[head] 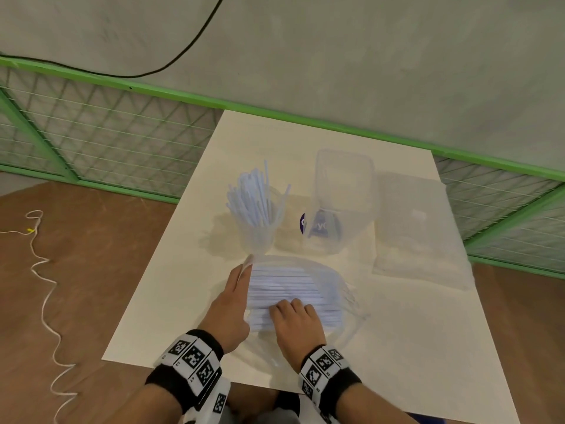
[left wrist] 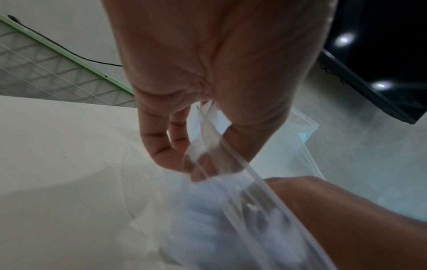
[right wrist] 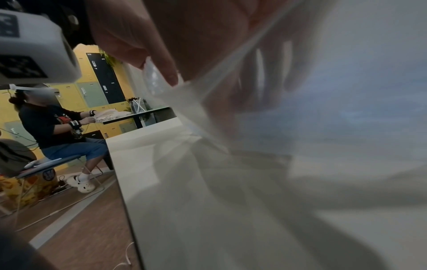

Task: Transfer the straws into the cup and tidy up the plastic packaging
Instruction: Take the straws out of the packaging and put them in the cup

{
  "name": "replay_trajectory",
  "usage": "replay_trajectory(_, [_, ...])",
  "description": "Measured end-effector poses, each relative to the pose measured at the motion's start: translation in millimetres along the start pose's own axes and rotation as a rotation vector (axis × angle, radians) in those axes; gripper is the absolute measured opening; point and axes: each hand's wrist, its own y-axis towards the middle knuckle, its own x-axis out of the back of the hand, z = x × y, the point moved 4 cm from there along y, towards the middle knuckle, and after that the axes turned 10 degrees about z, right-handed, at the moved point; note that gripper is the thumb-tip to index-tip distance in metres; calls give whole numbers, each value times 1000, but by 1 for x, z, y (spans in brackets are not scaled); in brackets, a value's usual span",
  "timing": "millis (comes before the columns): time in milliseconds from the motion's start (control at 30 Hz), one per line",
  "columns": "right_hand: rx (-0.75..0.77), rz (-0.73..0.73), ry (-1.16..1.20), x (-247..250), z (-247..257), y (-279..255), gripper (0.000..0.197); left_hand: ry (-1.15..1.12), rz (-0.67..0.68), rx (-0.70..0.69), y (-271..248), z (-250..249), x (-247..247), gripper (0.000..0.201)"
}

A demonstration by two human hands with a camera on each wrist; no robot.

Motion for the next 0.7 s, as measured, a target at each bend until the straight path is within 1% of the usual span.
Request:
replay_trajectory(300, [3, -1, -29, 2, 2, 3, 33, -2, 7, 13, -4, 2, 1, 110])
replay_trajectory(467, [11, 39, -42, 0, 4, 6, 28, 0, 15, 15, -5, 2, 1, 109])
replay_trajectory(600, [-8, 66, -51, -1, 6, 9, 30, 9, 11, 20, -5, 1, 1, 109])
replay_trajectory(700, [-4, 115, -32, -1, 7, 11, 33, 14, 11, 20, -5, 1, 1, 110])
